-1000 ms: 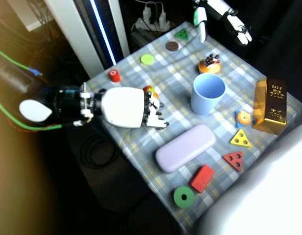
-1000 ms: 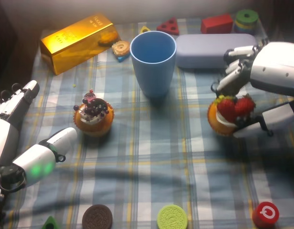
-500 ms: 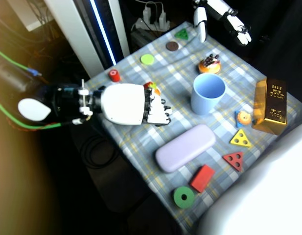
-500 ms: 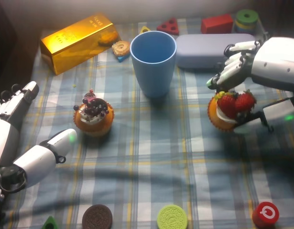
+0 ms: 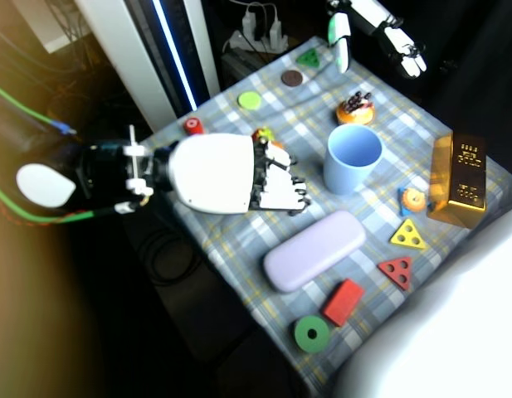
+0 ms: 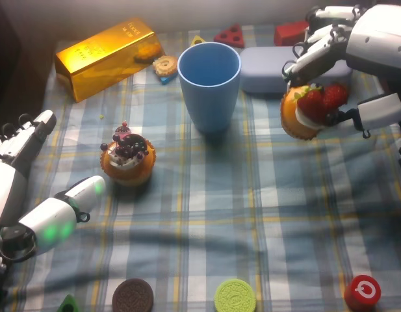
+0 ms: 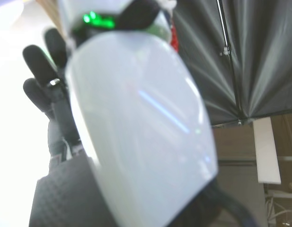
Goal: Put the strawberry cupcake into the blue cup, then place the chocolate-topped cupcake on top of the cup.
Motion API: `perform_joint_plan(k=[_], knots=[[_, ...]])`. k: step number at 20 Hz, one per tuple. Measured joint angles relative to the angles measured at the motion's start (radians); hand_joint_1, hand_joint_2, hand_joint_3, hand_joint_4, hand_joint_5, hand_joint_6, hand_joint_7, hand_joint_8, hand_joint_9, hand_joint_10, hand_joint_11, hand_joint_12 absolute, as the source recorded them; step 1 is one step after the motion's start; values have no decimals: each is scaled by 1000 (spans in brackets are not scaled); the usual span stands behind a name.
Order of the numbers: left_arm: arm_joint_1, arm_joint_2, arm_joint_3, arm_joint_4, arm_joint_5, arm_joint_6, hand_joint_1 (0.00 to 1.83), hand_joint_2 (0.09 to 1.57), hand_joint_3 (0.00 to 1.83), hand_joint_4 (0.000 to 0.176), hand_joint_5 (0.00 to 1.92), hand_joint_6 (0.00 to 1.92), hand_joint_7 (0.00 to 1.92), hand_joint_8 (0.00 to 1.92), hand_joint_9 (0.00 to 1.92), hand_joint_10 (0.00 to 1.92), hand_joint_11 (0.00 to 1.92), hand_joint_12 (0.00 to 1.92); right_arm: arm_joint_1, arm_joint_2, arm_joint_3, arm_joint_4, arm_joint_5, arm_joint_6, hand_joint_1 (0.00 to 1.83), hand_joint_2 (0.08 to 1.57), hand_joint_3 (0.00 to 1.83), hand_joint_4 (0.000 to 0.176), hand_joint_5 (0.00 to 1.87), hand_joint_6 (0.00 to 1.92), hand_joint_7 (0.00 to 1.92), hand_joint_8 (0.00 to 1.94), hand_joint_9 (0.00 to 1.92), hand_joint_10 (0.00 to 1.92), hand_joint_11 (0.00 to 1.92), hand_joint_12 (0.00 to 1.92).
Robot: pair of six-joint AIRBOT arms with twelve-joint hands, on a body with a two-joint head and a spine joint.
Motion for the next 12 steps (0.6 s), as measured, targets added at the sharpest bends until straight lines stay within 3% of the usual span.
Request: perform_joint_plan(k=[1, 6, 9, 10, 11, 12], knots=[[-2, 0, 1, -2, 4, 0, 392, 1063, 0, 107, 166, 1, 172, 0, 208, 0, 0, 293, 57, -15, 23, -16, -9, 1, 997, 1138, 0, 158, 925, 1060, 977, 116, 674, 483, 156, 1392], [-2, 0, 7, 2, 8, 0, 392, 1062, 0, 107, 166, 0, 172, 0, 208, 0, 0, 294, 101, -71, 74, -37, -34, 4, 997, 1138, 0, 158, 925, 1060, 978, 114, 675, 481, 156, 1392], [-14, 0, 9, 2, 23, 1, 392, 1062, 0, 107, 166, 0, 172, 0, 208, 0, 0, 295, 136, -119, 132, -55, -24, 93, 997, 1138, 0, 159, 925, 1060, 979, 112, 676, 480, 156, 1392], [-16, 0, 10, 4, 27, 1, 409, 1067, 0, 102, 158, 1, 158, 1, 163, 5, 0, 167, 141, -129, 149, -69, -23, 111, 947, 1176, 10, 173, 837, 1194, 907, 55, 762, 337, 458, 1029], [-16, 0, 10, 10, 29, 0, 416, 1071, 2, 97, 159, 2, 169, 7, 192, 19, 53, 169, 142, -135, 160, -71, -22, 118, 962, 1168, 7, 169, 857, 1166, 882, 18, 817, 191, 565, 851], [-16, 0, 11, 10, 31, 1, 396, 1063, 0, 94, 172, 5, 184, 8, 237, 10, 29, 247, 142, -138, 168, -74, -25, 122, 989, 1131, 6, 175, 931, 1051, 1068, 48, 980, 221, 608, 1017]])
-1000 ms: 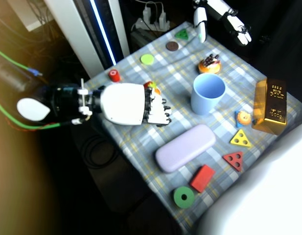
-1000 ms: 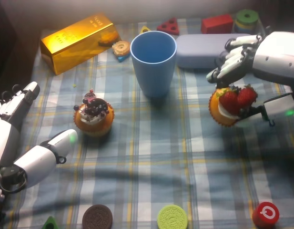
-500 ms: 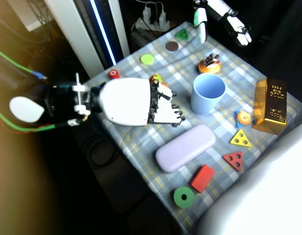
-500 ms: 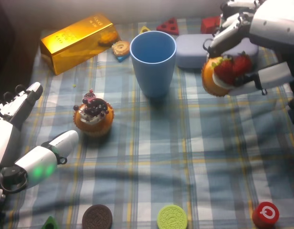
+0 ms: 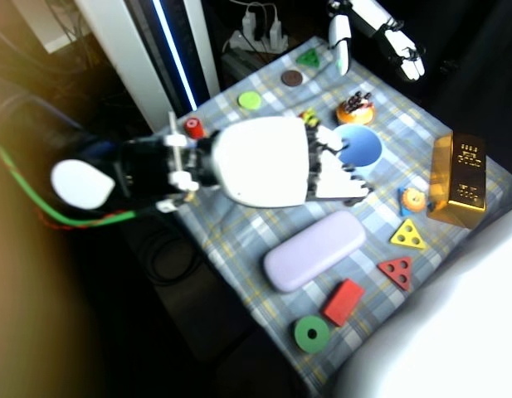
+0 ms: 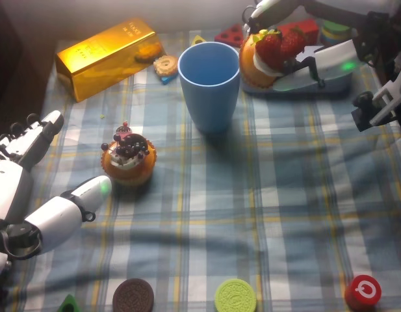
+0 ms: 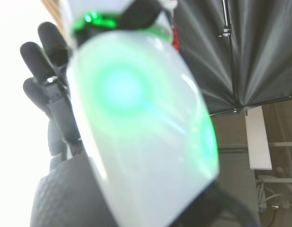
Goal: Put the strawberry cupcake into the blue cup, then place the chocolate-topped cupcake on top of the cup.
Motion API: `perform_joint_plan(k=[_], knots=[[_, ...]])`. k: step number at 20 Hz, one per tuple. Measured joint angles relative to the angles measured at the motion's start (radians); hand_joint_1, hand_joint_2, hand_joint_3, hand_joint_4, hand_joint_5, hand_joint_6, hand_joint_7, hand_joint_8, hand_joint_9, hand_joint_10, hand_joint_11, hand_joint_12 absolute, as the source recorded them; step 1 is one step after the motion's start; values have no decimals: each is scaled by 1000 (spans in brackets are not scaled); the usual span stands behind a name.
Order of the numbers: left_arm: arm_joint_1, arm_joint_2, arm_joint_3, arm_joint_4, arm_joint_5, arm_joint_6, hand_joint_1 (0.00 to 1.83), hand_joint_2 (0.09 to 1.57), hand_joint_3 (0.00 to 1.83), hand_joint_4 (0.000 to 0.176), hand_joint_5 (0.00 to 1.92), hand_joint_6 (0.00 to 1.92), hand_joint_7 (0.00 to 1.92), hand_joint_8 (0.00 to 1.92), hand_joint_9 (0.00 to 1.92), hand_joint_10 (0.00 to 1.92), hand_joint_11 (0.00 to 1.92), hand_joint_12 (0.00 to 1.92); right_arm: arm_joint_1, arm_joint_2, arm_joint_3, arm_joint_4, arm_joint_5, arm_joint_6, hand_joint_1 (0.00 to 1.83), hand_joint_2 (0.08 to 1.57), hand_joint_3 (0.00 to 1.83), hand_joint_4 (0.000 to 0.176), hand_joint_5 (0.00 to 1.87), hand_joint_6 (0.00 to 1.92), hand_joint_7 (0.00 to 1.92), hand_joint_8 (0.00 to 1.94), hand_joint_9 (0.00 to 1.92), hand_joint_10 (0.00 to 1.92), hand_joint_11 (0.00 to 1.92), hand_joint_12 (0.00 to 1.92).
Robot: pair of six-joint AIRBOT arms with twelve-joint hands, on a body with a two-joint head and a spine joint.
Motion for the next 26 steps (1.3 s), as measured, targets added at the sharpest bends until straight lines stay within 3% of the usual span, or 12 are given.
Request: perform_joint_plan(k=[7, 9, 11, 12, 14, 15, 16, 17, 19, 22, 23, 26], knots=[[-2, 0, 3, -1, 7, 0, 372, 1066, 1, 95, 172, 1, 189, 1, 240, 5, 0, 347, 63, -7, 14, -46, -24, 4, 1002, 1118, 0, 176, 968, 994, 1166, 16, 1046, 286, 625, 1206], [-2, 0, 8, 2, 13, 0, 376, 1066, 0, 108, 157, 1, 174, 1, 240, 1, 0, 324, 74, -7, 15, -79, -40, 5, 1034, 1106, 1, 119, 998, 951, 1199, 9, 1008, 460, 629, 1276], [-2, 0, 8, 3, 17, 0, 397, 1064, 0, 101, 170, 3, 179, 0, 221, 0, 0, 277, 98, -15, 27, -89, -51, 5, 1005, 1114, 1, 173, 971, 989, 1185, 2, 991, 488, 618, 1270], [-2, 0, 8, 6, 18, 0, 401, 1062, 0, 93, 191, 10, 197, 7, 231, 4, 20, 286, 104, -19, 32, -84, -52, 5, 857, 1064, 0, 0, 991, 392, 1095, 0, 877, 618, 481, 1570], [-9, 0, 12, 3, 23, -1, 398, 1068, 0, 101, 189, 0, 196, 0, 232, 0, 2, 337, 112, -39, 51, -81, -50, 10, 1018, 1115, 6, 113, 967, 971, 1020, 0, 908, 270, 486, 1204], [-11, -1, 15, 10, 24, 0, 386, 1070, 0, 109, 176, 0, 182, 0, 208, 0, 0, 309, 113, -56, 61, -92, -54, 18, 1006, 1150, 8, 98, 897, 1101, 1031, 4, 957, 238, 528, 1153], [-12, -1, 15, 9, 26, 0, 373, 1076, 3, 94, 182, 3, 182, 2, 191, 2, 6, 274, 113, -71, 71, -98, -53, 35, 864, 1131, 0, 0, 845, 498, 1114, 23, 1058, 250, 674, 1092], [-12, -1, 15, 9, 29, 0, 373, 1076, 3, 94, 182, 3, 182, 2, 191, 2, 6, 274, 113, -77, 73, -100, -55, 38, 864, 1131, 0, 0, 845, 498, 1114, 23, 1058, 250, 674, 1092], [-12, -7, 15, 7, 32, 0, 401, 1067, 0, 111, 172, 0, 172, 0, 211, 12, 11, 252, 114, -89, 85, -104, -51, 47, 1006, 1143, 0, 117, 917, 1071, 1213, 16, 1082, 487, 750, 1273], [-13, -8, 15, 9, 36, 0, 363, 1065, 0, 107, 166, 0, 175, 1, 221, 11, 10, 256, 117, -90, 87, -104, -53, 47, 998, 1124, 0, 169, 953, 1017, 1196, 2, 968, 583, 621, 1382], [-12, -8, 15, 10, 37, 0, 381, 1065, 0, 96, 171, 2, 178, 2, 226, 10, 15, 264, 117, -93, 92, -103, -52, 47, 804, 1101, 0, 0, 966, 533, 1180, 1, 934, 581, 579, 1367], [-13, -8, 15, 9, 37, 0, 386, 1062, 2, 108, 155, 0, 176, 0, 240, 1, 4, 355, 117, -100, 92, -104, -55, 49, 779, 1076, 0, 0, 1078, 118, 1145, 3, 911, 539, 549, 1372]])
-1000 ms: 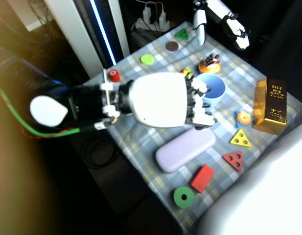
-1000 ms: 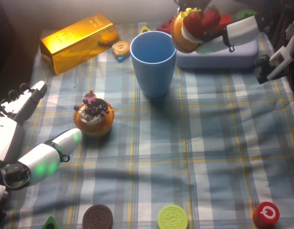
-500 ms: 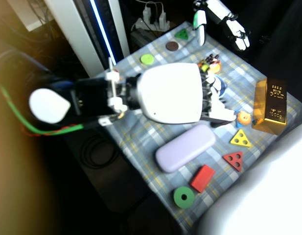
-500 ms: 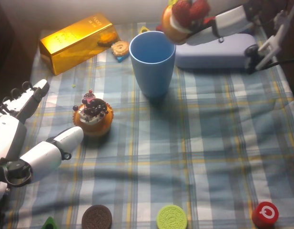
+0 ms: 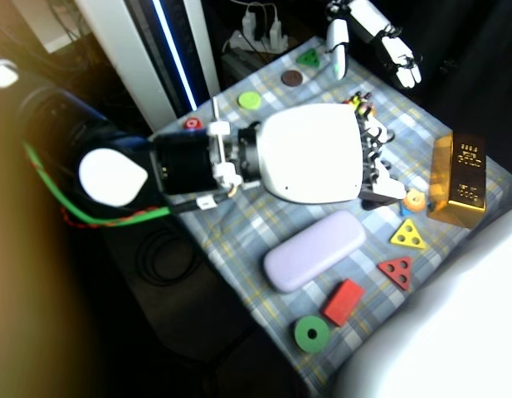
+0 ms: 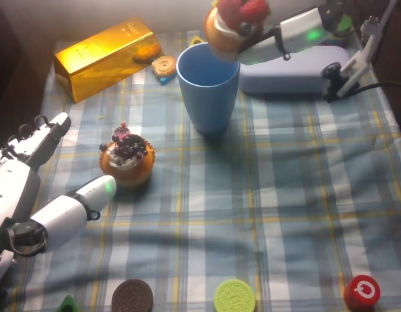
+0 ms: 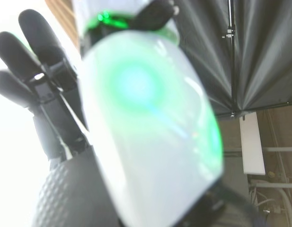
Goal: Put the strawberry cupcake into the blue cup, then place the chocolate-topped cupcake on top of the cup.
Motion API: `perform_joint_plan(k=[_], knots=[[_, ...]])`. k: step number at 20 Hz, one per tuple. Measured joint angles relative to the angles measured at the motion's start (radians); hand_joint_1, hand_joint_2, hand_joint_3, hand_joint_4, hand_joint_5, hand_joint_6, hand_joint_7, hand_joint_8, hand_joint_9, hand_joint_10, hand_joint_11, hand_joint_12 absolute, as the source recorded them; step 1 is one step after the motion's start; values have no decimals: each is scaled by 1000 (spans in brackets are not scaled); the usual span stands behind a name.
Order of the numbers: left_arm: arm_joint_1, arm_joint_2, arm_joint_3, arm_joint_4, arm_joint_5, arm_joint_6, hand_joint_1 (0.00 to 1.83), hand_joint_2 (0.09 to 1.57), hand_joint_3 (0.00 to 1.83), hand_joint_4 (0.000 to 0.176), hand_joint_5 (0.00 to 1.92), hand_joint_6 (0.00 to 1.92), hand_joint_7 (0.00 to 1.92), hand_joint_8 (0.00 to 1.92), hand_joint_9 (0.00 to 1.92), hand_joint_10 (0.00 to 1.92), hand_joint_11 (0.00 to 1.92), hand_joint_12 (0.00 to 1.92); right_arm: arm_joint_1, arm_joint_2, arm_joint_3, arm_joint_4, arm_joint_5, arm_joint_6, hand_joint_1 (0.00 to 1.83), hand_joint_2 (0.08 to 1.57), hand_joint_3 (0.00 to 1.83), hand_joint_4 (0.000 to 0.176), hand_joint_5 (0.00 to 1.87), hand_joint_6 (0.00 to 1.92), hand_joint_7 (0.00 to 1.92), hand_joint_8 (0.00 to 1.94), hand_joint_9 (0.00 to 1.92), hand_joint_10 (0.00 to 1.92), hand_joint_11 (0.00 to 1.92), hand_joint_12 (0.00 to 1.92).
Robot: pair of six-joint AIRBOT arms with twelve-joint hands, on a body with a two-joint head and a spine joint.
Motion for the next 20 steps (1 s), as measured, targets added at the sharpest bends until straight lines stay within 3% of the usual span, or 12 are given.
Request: perform_joint_plan(k=[1, 3, 4, 7, 8, 9, 11, 12, 15, 16, 18, 20], knots=[[-2, 0, 0, 1, 1, 0, 408, 1066, 1, 91, 157, 2, 167, 1, 238, 3, 0, 274, 1, -2, 0, 0, 2, 0, 764, 1090, 1, 0, 1080, 16, 1078, 0, 916, 372, 489, 1272], [-2, 0, 4, 2, 3, 0, 413, 1066, 1, 87, 161, 3, 168, 1, 248, 7, 0, 261, 3, -6, 2, 0, 2, 1, 727, 1101, 0, 0, 1091, 8, 1057, 0, 925, 290, 473, 1225], [-2, 0, 4, 0, 0, 0, 440, 1059, 0, 100, 179, 8, 176, 4, 210, 0, 0, 254, 7, -7, 4, 2, 2, 1, 689, 1086, 0, 0, 1073, 1, 1037, 0, 963, 146, 460, 1222], [-5, -1, 8, 0, 5, 0, 413, 1063, 0, 89, 173, 1, 179, 2, 210, 3, 0, 254, 11, -12, 6, 7, 3, 4, 683, 1094, 2, 0, 954, 0, 1019, 1, 988, 134, 461, 1344], [-5, -1, 8, 0, 6, 0, 416, 1062, 0, 84, 182, 0, 186, 0, 230, 1, 0, 304, 14, -14, 6, 7, 3, 5, 717, 1081, 0, 0, 1051, 32, 1039, 6, 999, 139, 426, 1359], [-5, -1, 8, 3, 6, 0, 405, 1064, 0, 93, 178, 0, 181, 0, 214, 0, 0, 287, 14, -20, 6, 8, 6, 5, 691, 1075, 0, 0, 1045, 18, 989, 0, 939, 99, 333, 1347], [-5, -1, 8, 4, 8, 0, 421, 1068, 0, 70, 197, 1, 197, 0, 231, 0, 0, 306, 17, -31, 6, 7, 15, 6, 699, 1066, 0, 0, 1035, 7, 975, 0, 919, 85, 287, 1379], [-5, -1, 8, 5, 8, 0, 417, 1064, 0, 88, 195, 0, 195, 0, 222, 0, 0, 280, 17, -36, 6, 7, 18, 7, 674, 1045, 0, 0, 1001, 3, 962, 0, 895, 74, 236, 1461], [-5, -1, 8, 4, 8, 0, 398, 1058, 0, 97, 179, 0, 189, 1, 255, 0, 0, 290, 18, -38, 6, 6, 18, 8, 631, 973, 0, 0, 838, 0, 934, 2, 895, 74, 253, 1493], [-5, -1, 8, 4, 8, 0, 403, 1060, 1, 87, 187, 3, 191, 1, 242, 0, 0, 298, 18, -37, 6, 6, 18, 8, 652, 968, 0, 0, 786, 0, 903, 0, 876, 66, 216, 1513], [-5, -1, 8, 7, 8, 0, 414, 1061, 1, 104, 176, 0, 176, 0, 222, 1, 0, 258, 18, -37, 6, 5, 18, 8, 647, 965, 0, 0, 837, 24, 831, 0, 818, 40, 217, 1523], [-5, -1, 8, 6, 8, 0, 410, 1064, 2, 91, 182, 2, 178, 1, 209, 0, 0, 257, 18, -37, 6, 5, 18, 8, 646, 983, 1, 0, 839, 10, 819, 0, 794, 23, 152, 1474]])
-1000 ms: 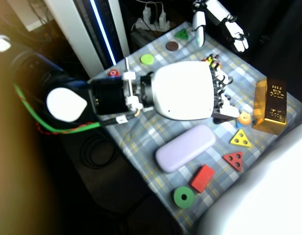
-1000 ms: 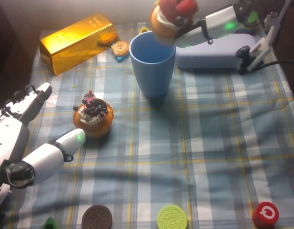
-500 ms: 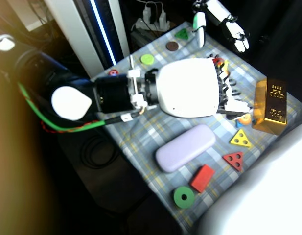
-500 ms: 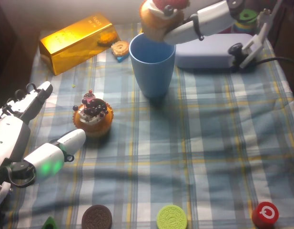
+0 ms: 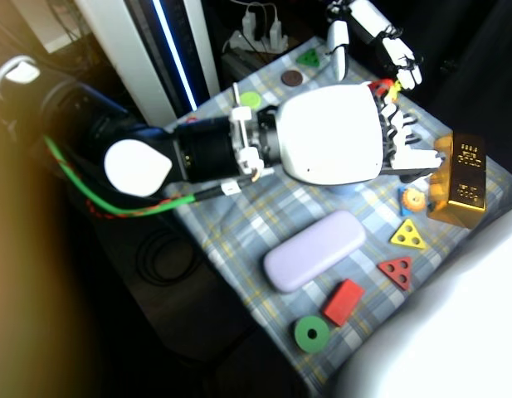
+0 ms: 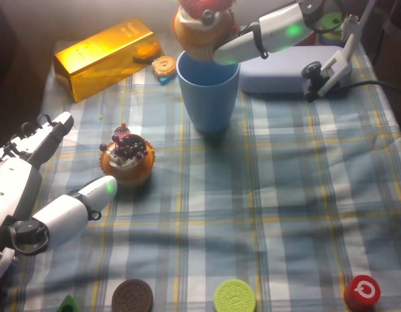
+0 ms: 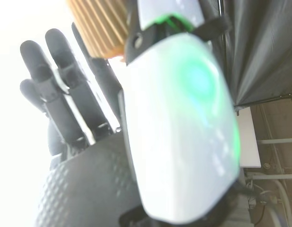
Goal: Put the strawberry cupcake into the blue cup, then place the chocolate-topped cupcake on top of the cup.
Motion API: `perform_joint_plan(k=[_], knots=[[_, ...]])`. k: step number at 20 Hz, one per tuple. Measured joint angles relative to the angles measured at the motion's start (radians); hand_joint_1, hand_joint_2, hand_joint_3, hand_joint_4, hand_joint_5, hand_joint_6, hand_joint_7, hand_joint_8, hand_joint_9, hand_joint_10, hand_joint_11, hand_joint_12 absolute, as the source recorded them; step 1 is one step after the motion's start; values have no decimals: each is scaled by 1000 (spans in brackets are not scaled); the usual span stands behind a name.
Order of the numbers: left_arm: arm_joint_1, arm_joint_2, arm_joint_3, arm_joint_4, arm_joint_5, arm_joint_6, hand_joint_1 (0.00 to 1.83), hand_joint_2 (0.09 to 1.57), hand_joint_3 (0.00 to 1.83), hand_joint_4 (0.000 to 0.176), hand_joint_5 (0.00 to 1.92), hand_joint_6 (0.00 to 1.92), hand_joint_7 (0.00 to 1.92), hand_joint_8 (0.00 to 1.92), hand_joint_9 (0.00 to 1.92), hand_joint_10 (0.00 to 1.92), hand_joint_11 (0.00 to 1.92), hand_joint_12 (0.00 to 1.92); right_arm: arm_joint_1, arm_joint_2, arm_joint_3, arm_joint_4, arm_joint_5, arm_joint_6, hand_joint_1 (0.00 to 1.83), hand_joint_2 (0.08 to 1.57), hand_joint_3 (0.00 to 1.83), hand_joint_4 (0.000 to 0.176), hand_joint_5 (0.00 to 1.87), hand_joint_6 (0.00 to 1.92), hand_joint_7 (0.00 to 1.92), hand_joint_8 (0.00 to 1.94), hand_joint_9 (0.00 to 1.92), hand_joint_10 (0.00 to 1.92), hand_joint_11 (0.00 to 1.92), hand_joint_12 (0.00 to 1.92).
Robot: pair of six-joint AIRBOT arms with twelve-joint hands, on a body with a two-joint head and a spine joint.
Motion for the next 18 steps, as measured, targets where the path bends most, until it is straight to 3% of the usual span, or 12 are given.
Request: perform_joint_plan(k=[1, 3, 5, 6, 7, 9, 12, 13, 14, 16, 17, 18], knots=[[0, 0, 0, 0, 0, 0, 398, 1063, 1, 90, 178, 0, 178, 1, 205, 0, 0, 250, 0, 0, 0, -1, 0, 0, 626, 1007, 1, 0, 940, 22, 812, 0, 762, 7, 129, 1455], [0, 0, 0, 0, 0, 0, 389, 1063, 0, 84, 173, 0, 184, 3, 228, 12, 8, 229, 0, 0, 0, -5, 0, 0, 627, 990, 0, 0, 1041, 19, 771, 0, 751, 2, 317, 1442], [0, 0, 0, 0, 0, 0, 407, 1067, 2, 80, 169, 0, 176, 0, 209, 0, 0, 263, 0, 0, 0, -15, 0, 1, 609, 999, 4, 0, 1015, 4, 751, 8, 673, 8, 150, 1358], [0, 0, 0, 0, 0, 0, 395, 1064, 0, 94, 161, 0, 164, 0, 211, 0, 0, 303, 0, 0, 0, -30, -2, 3, 619, 994, 1, 0, 1061, 17, 725, 1, 597, 1, 29, 1293], [0, 0, 0, 0, 0, 0, 402, 1069, 0, 85, 171, 0, 174, 0, 234, 0, 0, 383, 1, 0, 0, -37, -4, 4, 645, 983, 0, 3, 1083, 19, 700, 0, 559, 0, 5, 1261], [0, 0, 0, 0, 0, 0, 386, 1056, 0, 100, 173, 0, 183, 1, 248, 2, 0, 375, 1, 0, 0, -51, -10, 5, 649, 958, 0, 0, 996, 2, 741, 7, 662, 29, 155, 1261], [0, 0, 0, 0, 0, 0, 396, 1054, 0, 108, 161, 0, 170, 1, 235, 2, 0, 288, 1, 0, 0, -57, -14, 6, 660, 981, 0, 0, 942, 1, 697, 2, 637, 9, 119, 1243], [0, 0, 0, 0, 0, 0, 388, 1058, 1, 98, 168, 1, 180, 2, 243, 3, 0, 296, 1, 0, 0, -61, -17, 7, 670, 958, 0, 0, 936, 0, 580, 0, 495, 1, 23, 1256], [0, 0, 0, 0, 0, 0, 399, 1051, 0, 107, 168, 1, 174, 1, 219, 0, 0, 315, 1, 0, 0, -66, -21, 8, 680, 934, 0, 0, 809, 0, 423, 0, 329, 0, 4, 1193], [0, 0, 0, 0, 0, 0, 374, 1054, 1, 108, 160, 0, 173, 2, 232, 7, 10, 334, 1, 0, 0, -69, -24, 8, 734, 880, 0, 0, 718, 0, 353, 0, 230, 0, 0, 998], [0, 0, 0, 0, 0, 0, 390, 1060, 2, 103, 165, 1, 174, 1, 240, 6, 1, 303, 1, 0, 0, -68, -23, 8, 692, 852, 0, 0, 635, 0, 386, 6, 303, 23, 0, 1196], [0, 0, 0, 0, 1, 0, 397, 1063, 1, 99, 169, 1, 174, 0, 250, 4, 0, 330, 1, 0, 0, -68, -23, 9, 700, 843, 0, 0, 601, 5, 383, 2, 293, 12, 0, 1063]])
